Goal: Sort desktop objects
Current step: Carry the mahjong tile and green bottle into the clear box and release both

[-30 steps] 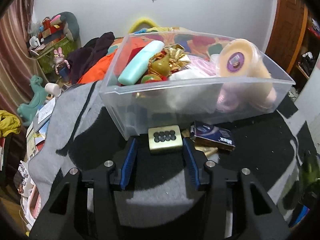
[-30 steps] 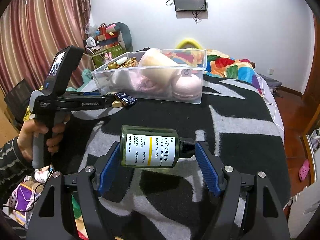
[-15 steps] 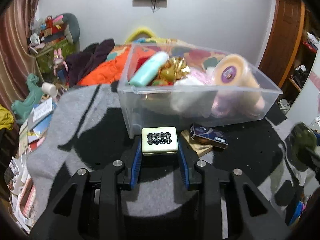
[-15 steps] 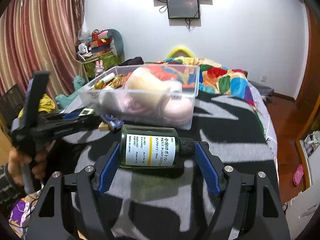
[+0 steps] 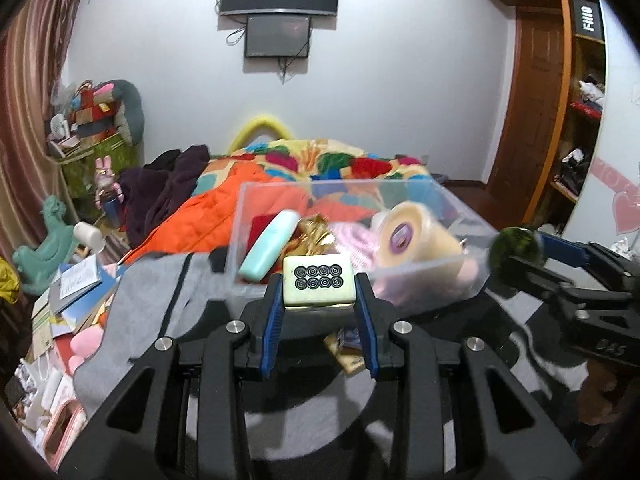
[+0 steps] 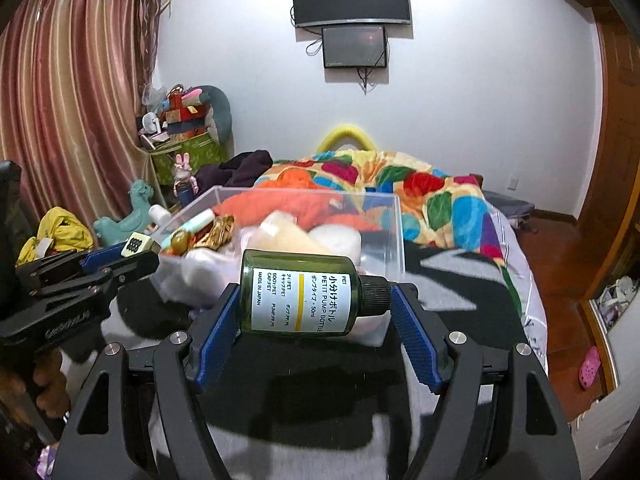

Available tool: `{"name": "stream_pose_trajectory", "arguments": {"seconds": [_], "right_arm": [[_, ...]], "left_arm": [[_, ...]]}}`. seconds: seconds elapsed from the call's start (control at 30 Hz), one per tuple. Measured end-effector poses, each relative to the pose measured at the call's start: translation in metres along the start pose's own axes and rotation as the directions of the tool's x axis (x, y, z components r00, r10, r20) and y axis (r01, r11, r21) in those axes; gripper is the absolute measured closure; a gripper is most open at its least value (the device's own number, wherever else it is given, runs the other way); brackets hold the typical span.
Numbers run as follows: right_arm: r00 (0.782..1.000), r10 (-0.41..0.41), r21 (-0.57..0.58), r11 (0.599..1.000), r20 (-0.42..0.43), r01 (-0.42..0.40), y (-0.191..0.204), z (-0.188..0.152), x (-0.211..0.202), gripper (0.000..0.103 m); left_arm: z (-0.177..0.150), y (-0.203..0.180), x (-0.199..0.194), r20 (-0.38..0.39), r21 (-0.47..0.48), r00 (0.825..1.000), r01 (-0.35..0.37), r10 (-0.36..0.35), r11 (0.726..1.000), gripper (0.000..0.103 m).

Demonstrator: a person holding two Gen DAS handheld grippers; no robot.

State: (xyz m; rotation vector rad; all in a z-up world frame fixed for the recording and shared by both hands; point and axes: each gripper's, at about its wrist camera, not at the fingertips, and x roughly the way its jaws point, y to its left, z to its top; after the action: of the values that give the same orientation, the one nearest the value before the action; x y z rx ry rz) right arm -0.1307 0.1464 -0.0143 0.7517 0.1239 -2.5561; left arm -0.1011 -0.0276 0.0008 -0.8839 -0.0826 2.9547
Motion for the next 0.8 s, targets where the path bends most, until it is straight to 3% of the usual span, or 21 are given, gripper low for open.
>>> {"name": "stream_pose_trajectory", "arguments": {"seconds": [0.4,0.63,0.73,0.8], "right_arm": [[0.999,-0.050,0.006,0.999,-0.021,0.050,-0.019,0.024,0.043,0.031],[0.998,-0.055,-0.002,0.998,-0.029,0.055,-0.024,0.031,0.062,0.031],[0.998,-0.058,-0.001,0.998,-0.025,0.058,-0.026,0.032,0.066,0.031],[0.998,-0.058,0.002,0.998,-0.023,0.058,-0.026,0.032,0.068,0.031]], "left_arm": [[0.022,-0.015,0.044,0.049,0.071,0.998,0.042,-0.046,0.997,0.069],[0.018,-0.012,0.069,0.003,0.037,0.996,0.093,-0.093,0.995,0.069],[0.016,-0.008,0.074,-0.028,0.010,0.986,0.163,-0.163,0.987,0.069],[0.014,-0.007,0.075,-0.029,0.005,0.987,0.161,-0.161,0.987,0.069]]}}
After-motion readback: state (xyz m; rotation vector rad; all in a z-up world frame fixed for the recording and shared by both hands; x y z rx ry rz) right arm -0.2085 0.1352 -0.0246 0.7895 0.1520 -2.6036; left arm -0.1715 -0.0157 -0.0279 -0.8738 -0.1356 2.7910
